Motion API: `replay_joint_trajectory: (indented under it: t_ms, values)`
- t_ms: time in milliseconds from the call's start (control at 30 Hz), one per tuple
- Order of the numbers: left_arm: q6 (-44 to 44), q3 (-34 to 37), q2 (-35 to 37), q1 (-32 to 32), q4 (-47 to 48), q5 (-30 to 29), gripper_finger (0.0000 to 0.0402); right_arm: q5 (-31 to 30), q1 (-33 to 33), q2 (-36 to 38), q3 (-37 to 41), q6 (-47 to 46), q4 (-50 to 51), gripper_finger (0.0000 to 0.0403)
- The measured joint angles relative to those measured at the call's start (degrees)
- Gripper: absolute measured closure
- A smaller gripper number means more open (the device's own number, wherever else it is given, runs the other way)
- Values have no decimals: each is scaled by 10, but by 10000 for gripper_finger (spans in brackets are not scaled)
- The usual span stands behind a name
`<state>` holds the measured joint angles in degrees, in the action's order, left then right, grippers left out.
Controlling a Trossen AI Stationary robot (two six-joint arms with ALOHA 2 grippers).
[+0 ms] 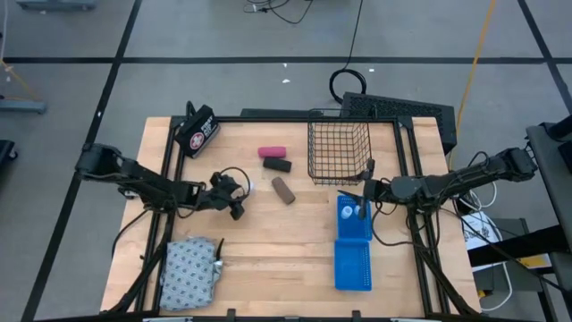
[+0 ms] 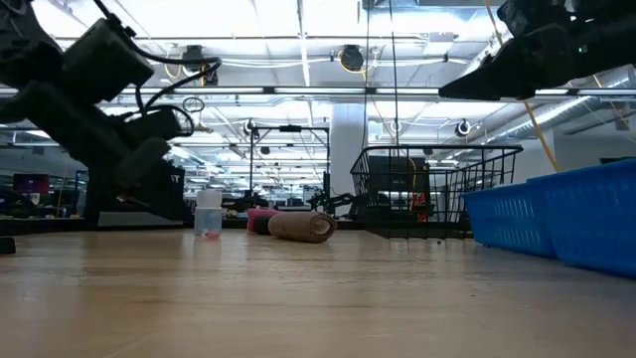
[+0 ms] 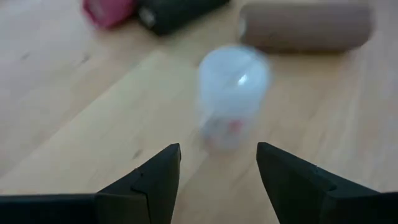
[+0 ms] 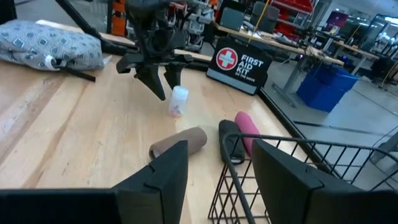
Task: Pick & Place Medicine items
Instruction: Put the transparent pill bottle into the top blue basket
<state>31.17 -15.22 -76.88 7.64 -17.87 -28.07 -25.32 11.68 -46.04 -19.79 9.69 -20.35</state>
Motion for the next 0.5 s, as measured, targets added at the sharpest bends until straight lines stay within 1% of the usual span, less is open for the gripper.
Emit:
replay_joint_trajectory:
  t_ms: [67,233,333,500]
  values:
    - [-20,0,-28,0,-46,1,174,0,0,0,0,0,0,231]
    - [-13,0,-85,-16,-83,26,153,1,0,0,0,0,0,223]
    - [-22,-1,-119,-22,-125,23,143,1,0,0,0,0,0,223]
    - [-71,-1,-171,-24,-205,18,144,1,0,0,0,0,0,229]
